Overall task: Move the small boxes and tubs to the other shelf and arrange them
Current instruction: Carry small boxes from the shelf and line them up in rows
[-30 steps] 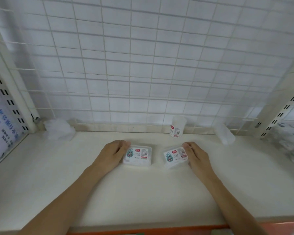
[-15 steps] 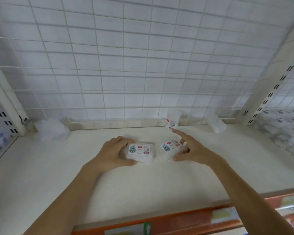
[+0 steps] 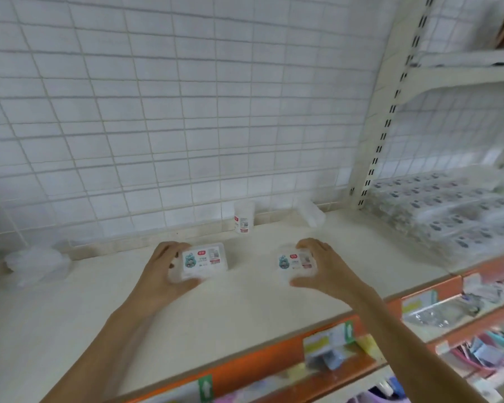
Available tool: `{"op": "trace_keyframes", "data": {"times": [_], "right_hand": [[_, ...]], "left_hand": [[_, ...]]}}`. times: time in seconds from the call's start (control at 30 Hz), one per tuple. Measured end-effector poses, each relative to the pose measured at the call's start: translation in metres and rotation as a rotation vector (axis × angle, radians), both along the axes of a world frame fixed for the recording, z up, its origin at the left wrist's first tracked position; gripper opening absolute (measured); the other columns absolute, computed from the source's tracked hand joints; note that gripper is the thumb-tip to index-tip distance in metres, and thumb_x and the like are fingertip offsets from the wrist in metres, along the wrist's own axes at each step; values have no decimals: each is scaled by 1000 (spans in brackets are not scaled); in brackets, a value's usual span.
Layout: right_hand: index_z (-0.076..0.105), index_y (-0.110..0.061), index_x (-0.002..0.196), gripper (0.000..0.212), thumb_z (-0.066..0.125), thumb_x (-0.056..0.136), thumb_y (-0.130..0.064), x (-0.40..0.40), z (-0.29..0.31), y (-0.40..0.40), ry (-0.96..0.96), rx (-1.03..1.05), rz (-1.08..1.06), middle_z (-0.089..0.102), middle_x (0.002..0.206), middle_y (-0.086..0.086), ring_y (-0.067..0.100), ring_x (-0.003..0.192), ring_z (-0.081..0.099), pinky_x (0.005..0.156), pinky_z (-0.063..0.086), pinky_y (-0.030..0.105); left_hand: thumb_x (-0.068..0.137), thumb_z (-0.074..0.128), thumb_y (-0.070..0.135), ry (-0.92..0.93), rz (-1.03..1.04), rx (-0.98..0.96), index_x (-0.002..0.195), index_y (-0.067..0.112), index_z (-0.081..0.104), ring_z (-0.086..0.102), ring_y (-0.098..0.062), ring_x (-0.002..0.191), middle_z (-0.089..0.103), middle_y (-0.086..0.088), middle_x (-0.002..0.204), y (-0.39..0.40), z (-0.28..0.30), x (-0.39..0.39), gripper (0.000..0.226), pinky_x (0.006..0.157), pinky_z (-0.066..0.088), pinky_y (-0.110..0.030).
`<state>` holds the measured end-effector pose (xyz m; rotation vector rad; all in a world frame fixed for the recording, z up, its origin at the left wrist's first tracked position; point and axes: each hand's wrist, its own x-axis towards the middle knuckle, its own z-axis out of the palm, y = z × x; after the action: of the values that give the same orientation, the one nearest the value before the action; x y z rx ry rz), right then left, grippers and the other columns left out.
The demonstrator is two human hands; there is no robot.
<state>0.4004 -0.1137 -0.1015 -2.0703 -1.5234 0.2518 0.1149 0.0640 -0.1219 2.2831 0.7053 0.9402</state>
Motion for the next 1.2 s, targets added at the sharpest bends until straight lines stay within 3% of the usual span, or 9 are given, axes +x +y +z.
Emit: {"op": "trace_keyframes", "data": {"times": [0.13, 0.27, 0.4, 0.67, 0.8, 0.93, 1.0, 1.1, 1.2], "right_hand": [[46, -16, 123, 71, 83, 64, -27, 33, 10, -82, -14, 153, -147, 39, 113, -8, 13, 105, 40, 88, 37, 24], [52, -12, 118, 69, 87, 59, -19, 72, 8, -178, -69, 236, -298, 40, 112, -2, 20, 99, 48, 81, 45, 30], [51, -11, 120, 69, 85, 61, -16, 101, 7, -271, -67, 263, -452, 41, 111, -3, 15, 96, 46, 72, 34, 12], [47, -19, 126, 72, 84, 65, -21, 139, -13, -412, 19, 266, -616, 39, 118, -6, 13, 103, 45, 85, 43, 26], [41, -37, 115, 71, 85, 63, -20, 156, -26, -458, 4, 307, -670, 41, 113, -7, 14, 98, 47, 81, 39, 26], [37, -46, 107, 73, 86, 60, -16, 173, -38, -493, 38, 320, -749, 40, 106, -16, 15, 99, 49, 78, 38, 24], [43, -38, 109, 69, 87, 58, -22, 187, -42, -505, 42, 293, -794, 43, 105, -11, 17, 98, 51, 75, 39, 20], [52, -18, 120, 75, 89, 55, -21, 216, -49, -517, 28, 255, -834, 47, 110, 0, 22, 100, 54, 79, 41, 24], [50, -17, 124, 76, 88, 58, -22, 252, -46, -515, 18, 246, -810, 46, 113, -2, 20, 102, 54, 84, 46, 32]], "left_hand": [[55, 67, 54, -67, -105, 19, 110, 59, 45, 48, 6, 102, 44, 29, 110, -41, 3, 44, 60, 78, 38, -4], [58, 68, 53, -88, -234, 18, 113, 61, 42, 49, 5, 104, 44, 28, 112, -96, 3, 104, 61, 79, 39, -5], [61, 68, 52, -115, -334, 32, 115, 57, 41, 49, 6, 103, 44, 25, 113, -160, 1, 165, 61, 79, 39, -6], [52, 67, 55, -150, -451, -35, 107, 65, 42, 51, 4, 100, 51, 14, 110, -275, -11, 268, 61, 77, 44, -9], [52, 67, 57, -84, -488, -80, 108, 45, 49, 55, -6, 98, 53, 9, 111, -315, -21, 305, 60, 77, 45, -14], [50, 71, 54, 1, -507, -102, 106, 43, 44, 53, -6, 97, 50, 10, 107, -347, -26, 341, 63, 73, 38, -9], [51, 73, 48, 26, -529, -90, 103, 44, 43, 52, -6, 95, 49, 16, 105, -358, -25, 359, 59, 71, 37, -8], [49, 65, 59, 41, -550, -71, 108, 40, 46, 50, -6, 97, 48, 17, 108, -365, -24, 390, 65, 74, 37, -9], [50, 65, 59, 49, -536, -53, 116, 27, 51, 49, -6, 98, 49, 11, 110, -365, -20, 424, 74, 72, 37, -7]]}}
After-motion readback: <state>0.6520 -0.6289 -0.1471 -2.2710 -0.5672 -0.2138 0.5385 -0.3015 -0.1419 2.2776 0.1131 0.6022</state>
